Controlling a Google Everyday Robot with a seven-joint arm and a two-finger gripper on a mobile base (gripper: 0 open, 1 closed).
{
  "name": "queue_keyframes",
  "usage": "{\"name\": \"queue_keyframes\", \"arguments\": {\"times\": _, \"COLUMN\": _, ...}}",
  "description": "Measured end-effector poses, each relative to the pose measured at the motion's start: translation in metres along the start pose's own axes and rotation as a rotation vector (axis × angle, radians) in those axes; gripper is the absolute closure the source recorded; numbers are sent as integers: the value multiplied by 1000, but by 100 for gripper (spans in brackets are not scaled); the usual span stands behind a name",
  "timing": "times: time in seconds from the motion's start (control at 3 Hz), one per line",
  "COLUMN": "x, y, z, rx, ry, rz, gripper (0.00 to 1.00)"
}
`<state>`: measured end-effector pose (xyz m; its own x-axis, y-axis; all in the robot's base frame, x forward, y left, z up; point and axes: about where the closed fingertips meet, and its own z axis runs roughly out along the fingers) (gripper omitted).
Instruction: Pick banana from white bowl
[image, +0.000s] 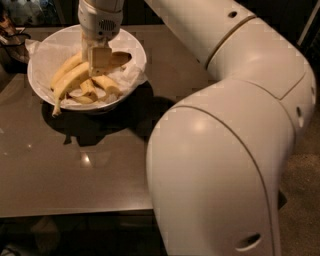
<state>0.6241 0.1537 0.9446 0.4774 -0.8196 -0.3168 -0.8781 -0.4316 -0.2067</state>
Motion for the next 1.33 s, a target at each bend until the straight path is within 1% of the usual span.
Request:
{"name": "queue_keyframes", "arguments": {"times": 0.33, "x": -17, "y": 4, "z": -14, "rx": 11, "ry": -12, "rz": -16, "gripper": 100}}
{"name": "queue_keyframes", "arguments": {"times": 0.67, "x": -32, "y": 6, "z": -29, "rx": 29, "ry": -36, "rz": -46, "gripper": 100}}
{"name": "queue_keyframes", "arguments": {"times": 1.0, "x": -40, "y": 6, "z": -38, "rx": 41, "ry": -74, "rz": -66, "gripper": 100}}
{"name": "queue_keyframes", "arguments": {"times": 1.33, "x": -53, "y": 14, "z": -48, "rx": 43, "ry": -99, "rz": -99, "gripper": 100}}
